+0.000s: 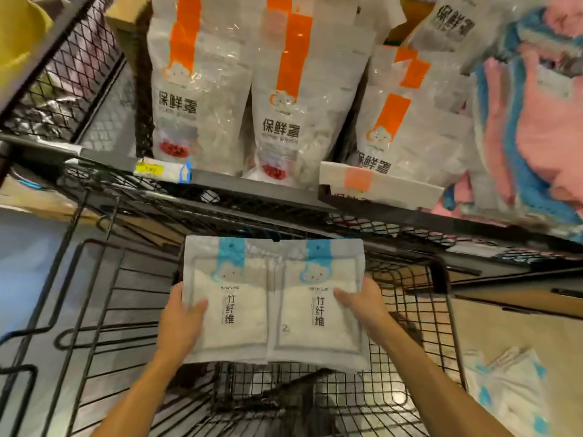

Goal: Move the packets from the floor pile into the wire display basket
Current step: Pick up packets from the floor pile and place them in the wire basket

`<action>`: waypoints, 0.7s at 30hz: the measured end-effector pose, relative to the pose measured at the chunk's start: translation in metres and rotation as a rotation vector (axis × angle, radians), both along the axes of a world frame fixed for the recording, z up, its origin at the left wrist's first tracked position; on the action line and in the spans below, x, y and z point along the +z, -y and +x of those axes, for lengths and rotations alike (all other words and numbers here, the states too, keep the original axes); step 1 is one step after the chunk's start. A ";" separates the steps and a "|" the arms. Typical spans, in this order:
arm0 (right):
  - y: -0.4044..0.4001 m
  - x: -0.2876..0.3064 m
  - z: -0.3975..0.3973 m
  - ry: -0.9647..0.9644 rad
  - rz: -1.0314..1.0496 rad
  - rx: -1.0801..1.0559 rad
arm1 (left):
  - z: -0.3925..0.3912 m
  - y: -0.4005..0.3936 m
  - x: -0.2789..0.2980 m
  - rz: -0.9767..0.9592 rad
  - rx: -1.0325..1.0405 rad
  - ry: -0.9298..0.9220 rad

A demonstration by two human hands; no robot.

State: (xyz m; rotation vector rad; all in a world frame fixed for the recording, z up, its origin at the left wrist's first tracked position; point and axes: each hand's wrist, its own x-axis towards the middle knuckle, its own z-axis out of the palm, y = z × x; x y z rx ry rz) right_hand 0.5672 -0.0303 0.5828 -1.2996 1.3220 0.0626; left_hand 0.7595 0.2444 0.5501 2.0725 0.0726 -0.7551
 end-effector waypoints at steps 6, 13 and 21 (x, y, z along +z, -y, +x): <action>-0.028 -0.007 0.012 -0.155 -0.277 0.110 | -0.011 0.004 -0.016 0.378 -0.308 0.365; -0.041 -0.014 0.009 -0.388 -0.758 0.435 | -0.018 0.007 -0.014 0.653 -0.497 0.521; -0.019 0.041 -0.013 -0.318 -0.867 0.625 | -0.029 0.026 0.063 0.590 -0.504 0.659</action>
